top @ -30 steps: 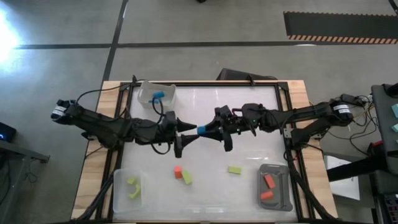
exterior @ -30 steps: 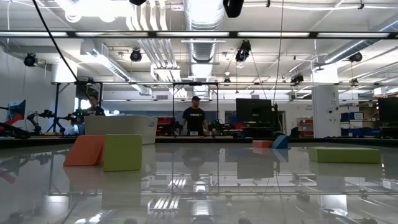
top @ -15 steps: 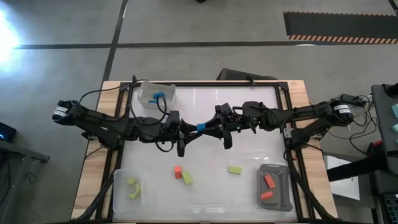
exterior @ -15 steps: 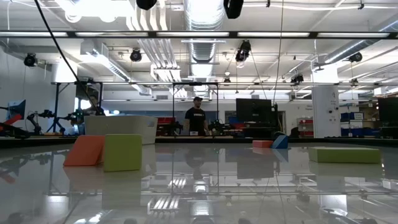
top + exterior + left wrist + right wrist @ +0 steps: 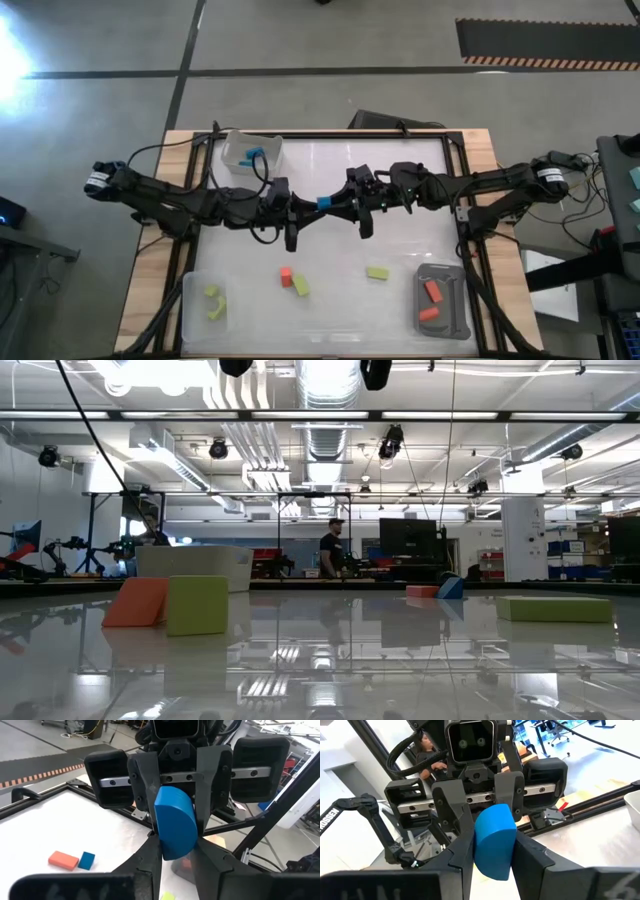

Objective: Sort & place blocks by color
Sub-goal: Put the blue block into the white bin

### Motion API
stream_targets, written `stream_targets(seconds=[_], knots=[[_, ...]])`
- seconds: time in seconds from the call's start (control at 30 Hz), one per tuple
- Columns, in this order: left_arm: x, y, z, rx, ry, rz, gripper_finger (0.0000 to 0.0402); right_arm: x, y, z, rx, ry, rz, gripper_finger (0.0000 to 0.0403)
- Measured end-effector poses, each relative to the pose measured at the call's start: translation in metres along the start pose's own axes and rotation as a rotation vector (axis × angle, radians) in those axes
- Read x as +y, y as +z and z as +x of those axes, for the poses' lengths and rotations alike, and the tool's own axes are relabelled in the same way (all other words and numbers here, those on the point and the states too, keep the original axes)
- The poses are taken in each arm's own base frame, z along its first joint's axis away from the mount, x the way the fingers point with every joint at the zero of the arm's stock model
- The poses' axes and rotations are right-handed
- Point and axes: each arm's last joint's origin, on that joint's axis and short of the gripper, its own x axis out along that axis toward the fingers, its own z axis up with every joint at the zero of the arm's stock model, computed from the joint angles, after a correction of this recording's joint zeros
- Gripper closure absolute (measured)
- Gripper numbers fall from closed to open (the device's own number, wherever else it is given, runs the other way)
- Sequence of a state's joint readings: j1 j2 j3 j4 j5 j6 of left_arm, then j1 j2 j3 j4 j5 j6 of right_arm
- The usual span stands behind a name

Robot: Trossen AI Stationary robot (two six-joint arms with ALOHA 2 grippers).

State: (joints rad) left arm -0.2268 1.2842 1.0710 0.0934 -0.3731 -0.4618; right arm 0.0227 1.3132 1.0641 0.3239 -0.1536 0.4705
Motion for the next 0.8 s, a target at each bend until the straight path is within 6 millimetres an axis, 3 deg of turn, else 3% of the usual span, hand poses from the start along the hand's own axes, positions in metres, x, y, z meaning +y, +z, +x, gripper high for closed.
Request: stream_targets(seconds=[0.2,0.53,0.8], knots=[[0.0007,0.0006,0.0002,-0.002,0.001,-0.003,0.034,0.0,0.0001,0.0,0.0,0.0,0.0,0.0296],[0.0003,0.001,0.0002,-0.005,-0.007,-0.006,0.0393,-0.0007,-0.0004,0.0003,0.002,-0.007,-0.001,0.0255],[0.0003,0.0032,-0.0007,-0.017,-0.002,-0.01,0.0398,-0.0013,-0.0018,0.0008,0.016,-0.001,-0.012,0.0331]])
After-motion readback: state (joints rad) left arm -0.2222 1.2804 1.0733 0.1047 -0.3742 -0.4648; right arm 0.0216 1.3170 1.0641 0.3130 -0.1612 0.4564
